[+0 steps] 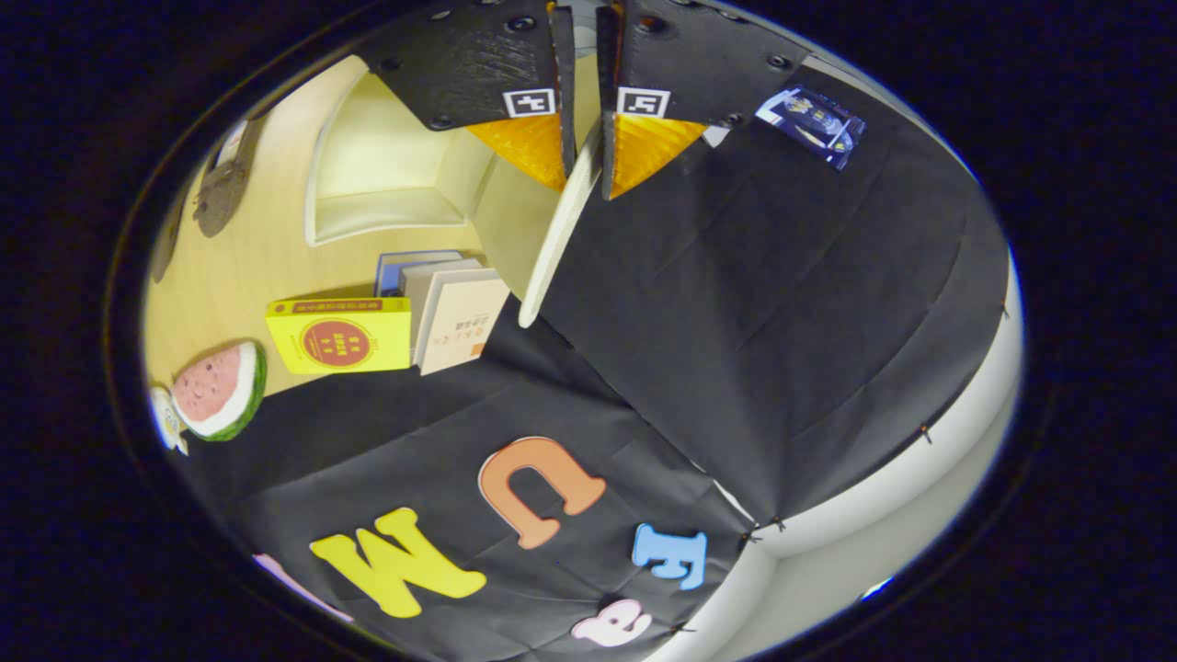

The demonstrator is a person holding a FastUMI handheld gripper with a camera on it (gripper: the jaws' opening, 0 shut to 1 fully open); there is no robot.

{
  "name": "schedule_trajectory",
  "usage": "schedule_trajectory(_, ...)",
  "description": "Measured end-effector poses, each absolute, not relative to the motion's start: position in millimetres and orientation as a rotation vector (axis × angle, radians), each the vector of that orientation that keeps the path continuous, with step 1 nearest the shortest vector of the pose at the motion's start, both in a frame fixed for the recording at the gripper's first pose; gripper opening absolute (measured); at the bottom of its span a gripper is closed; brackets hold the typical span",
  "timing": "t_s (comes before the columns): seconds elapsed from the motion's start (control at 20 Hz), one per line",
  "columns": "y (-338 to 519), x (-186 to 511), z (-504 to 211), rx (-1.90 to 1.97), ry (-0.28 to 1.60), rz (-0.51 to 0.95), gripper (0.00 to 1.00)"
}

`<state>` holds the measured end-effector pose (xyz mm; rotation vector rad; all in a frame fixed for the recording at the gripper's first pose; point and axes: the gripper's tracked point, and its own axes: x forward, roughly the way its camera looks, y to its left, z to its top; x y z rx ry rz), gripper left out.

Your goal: Open the storage box then place both shoes into the box .Put the left shoe in first, then the right shoe, with the right side of both shoes facing outward in a uniform manner.

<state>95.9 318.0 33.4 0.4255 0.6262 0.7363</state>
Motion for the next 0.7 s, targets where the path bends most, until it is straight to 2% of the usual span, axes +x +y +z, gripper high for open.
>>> schedule_trajectory(0.05,328,97,34,0.420,0.619,0.744,0.10)
schedule_trajectory(0.1,341,99,33,0.406,0.620,0.750,0.16)
schedule_trajectory(0.2,362,99,33,0.403,0.624,0.771,0.17)
schedule_trajectory(0.3,384,99,39,0.393,0.615,0.801,0.21)
schedule_trajectory(0.35,391,97,44,0.389,0.602,0.807,0.30)
schedule_trajectory(0.7,387,81,56,0.319,0.539,0.817,0.68)
